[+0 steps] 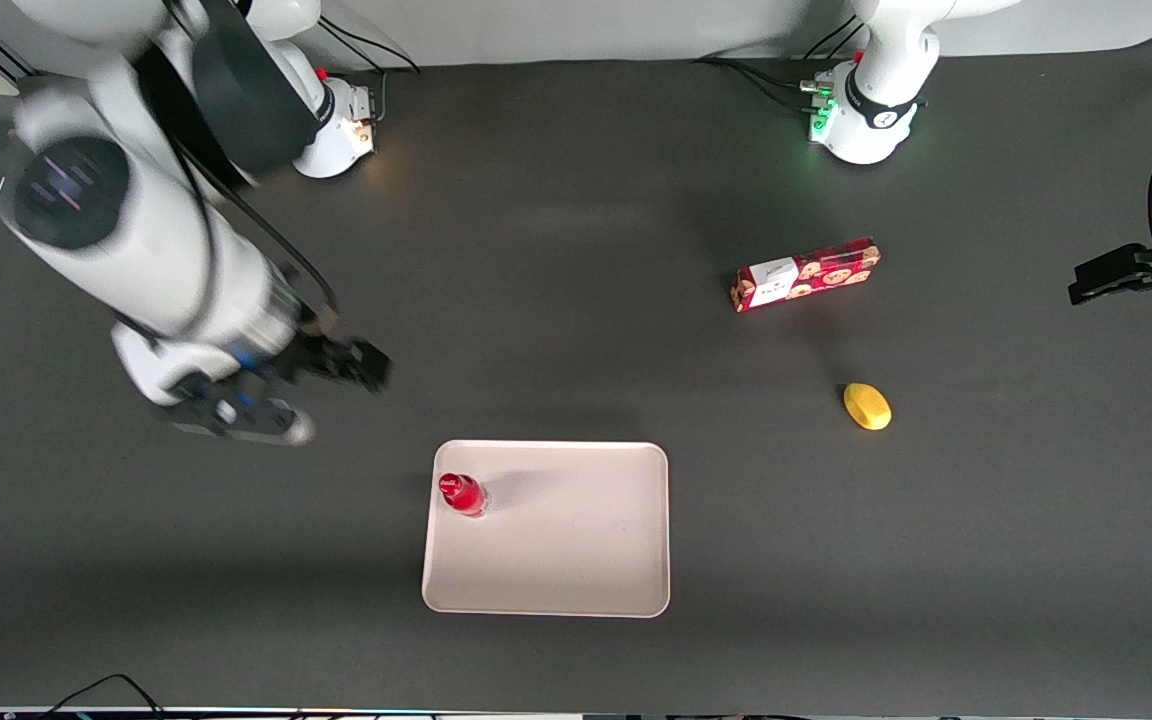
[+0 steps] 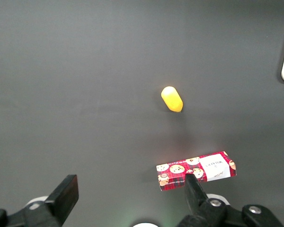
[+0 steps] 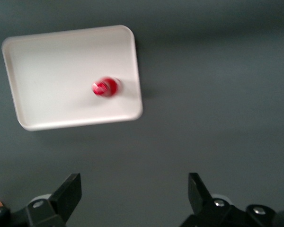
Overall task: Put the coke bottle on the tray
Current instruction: 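Open the right gripper and raise it away from the tray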
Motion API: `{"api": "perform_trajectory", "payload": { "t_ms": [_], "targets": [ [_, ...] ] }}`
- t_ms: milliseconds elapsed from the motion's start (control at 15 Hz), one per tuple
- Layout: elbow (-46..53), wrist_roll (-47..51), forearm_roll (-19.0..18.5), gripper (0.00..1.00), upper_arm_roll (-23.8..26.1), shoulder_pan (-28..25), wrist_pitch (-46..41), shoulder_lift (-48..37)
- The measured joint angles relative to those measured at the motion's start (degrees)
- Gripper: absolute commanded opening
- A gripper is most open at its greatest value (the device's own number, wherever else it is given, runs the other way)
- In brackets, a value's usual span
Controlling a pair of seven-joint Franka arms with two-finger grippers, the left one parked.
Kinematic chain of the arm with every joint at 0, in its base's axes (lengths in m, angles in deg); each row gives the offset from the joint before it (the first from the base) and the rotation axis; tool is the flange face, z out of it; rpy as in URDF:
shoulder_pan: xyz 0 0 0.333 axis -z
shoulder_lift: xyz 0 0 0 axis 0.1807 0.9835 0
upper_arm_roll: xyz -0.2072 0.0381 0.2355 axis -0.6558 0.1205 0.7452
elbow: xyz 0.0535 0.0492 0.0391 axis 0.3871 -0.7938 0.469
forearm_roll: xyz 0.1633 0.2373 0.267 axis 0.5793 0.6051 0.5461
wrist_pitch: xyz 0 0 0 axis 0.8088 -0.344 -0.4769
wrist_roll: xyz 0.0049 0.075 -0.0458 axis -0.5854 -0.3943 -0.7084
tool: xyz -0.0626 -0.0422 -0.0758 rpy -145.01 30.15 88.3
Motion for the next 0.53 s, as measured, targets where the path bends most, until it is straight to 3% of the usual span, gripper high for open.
{"api": "perform_trajectory", "payload": {
  "t_ms": [267,400,533],
  "targets": [
    [-11.02,-13.22,0.91,1.0,-2.28,5.02,-7.48,-14.32],
    [-21.63,-19.42,4.53,1.0,-9.16,5.28,-6.06,-22.28],
    [-33.74,-26.09,5.87,1.0,-15.55,5.78,-0.7,-30.05]
  ]
}}
